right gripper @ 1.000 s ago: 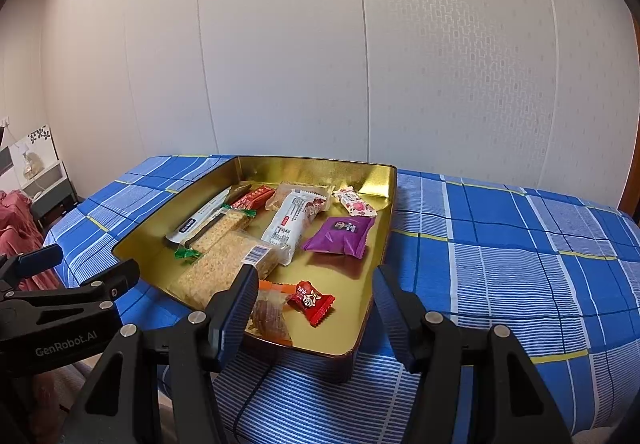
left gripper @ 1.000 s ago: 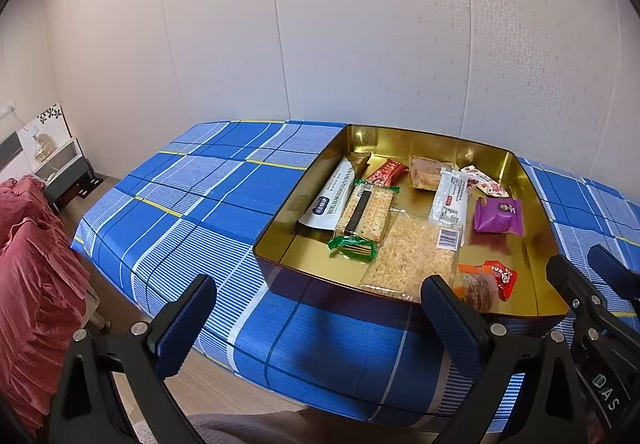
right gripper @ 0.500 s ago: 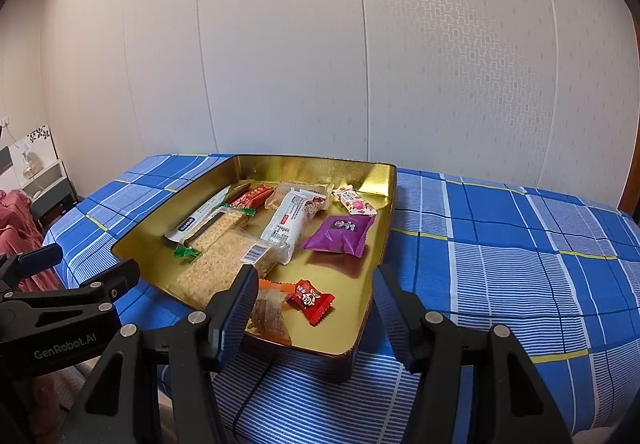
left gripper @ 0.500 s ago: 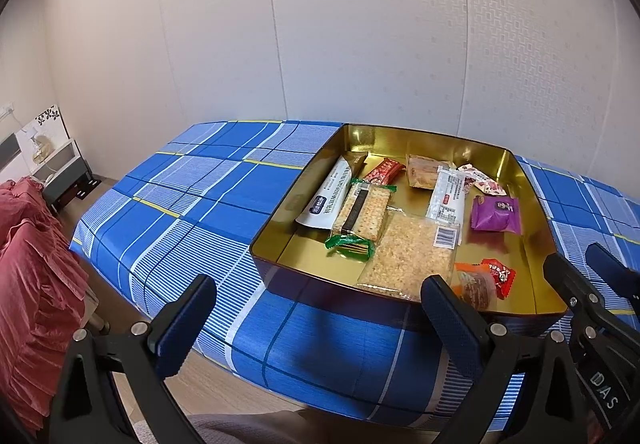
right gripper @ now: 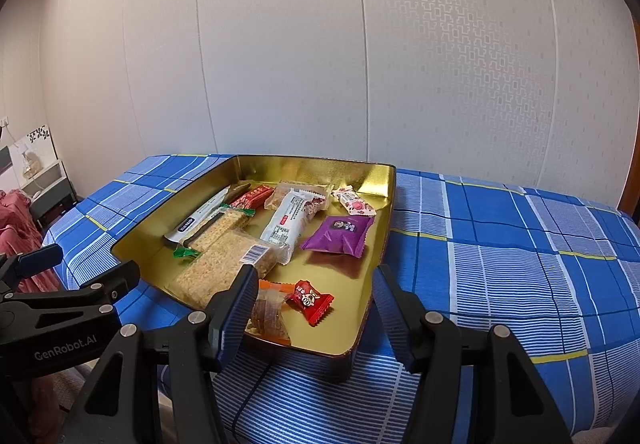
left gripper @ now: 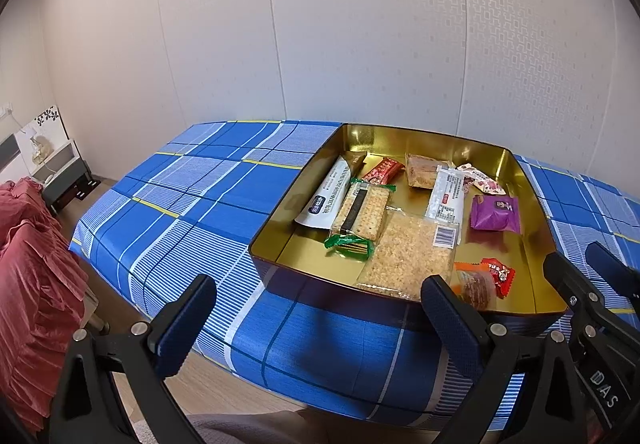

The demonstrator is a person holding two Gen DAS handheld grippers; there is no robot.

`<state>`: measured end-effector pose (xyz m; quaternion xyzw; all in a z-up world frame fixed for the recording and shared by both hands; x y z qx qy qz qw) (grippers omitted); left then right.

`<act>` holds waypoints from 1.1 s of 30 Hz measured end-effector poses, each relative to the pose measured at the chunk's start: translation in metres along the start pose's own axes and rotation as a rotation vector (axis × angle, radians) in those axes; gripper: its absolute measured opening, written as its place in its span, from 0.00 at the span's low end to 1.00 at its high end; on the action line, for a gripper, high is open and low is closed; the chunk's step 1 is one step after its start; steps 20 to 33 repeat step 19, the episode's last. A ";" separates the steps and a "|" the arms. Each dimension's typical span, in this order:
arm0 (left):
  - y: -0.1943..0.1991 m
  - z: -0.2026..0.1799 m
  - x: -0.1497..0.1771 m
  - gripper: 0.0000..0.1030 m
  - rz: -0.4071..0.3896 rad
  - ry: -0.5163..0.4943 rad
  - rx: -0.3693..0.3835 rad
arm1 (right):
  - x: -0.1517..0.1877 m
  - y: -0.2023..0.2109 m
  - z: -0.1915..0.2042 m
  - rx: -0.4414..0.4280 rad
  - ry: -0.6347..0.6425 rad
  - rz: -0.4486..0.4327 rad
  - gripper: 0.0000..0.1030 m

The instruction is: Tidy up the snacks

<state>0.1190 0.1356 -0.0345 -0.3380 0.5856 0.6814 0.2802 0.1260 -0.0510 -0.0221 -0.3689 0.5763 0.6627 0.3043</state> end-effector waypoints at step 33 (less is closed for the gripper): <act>-0.002 0.000 0.001 1.00 0.020 0.021 0.017 | 0.000 -0.001 -0.001 0.007 -0.005 0.003 0.59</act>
Point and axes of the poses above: each gripper's, at about its wrist camera, not at the fingertips, and y roughly against the way its jaws point, z to its left, x to its underside, the point moved 5 cm from there along -y, roughly the way its jaws point, and after that the axes turned 2 degrees about -z, right-handed, at the moved point
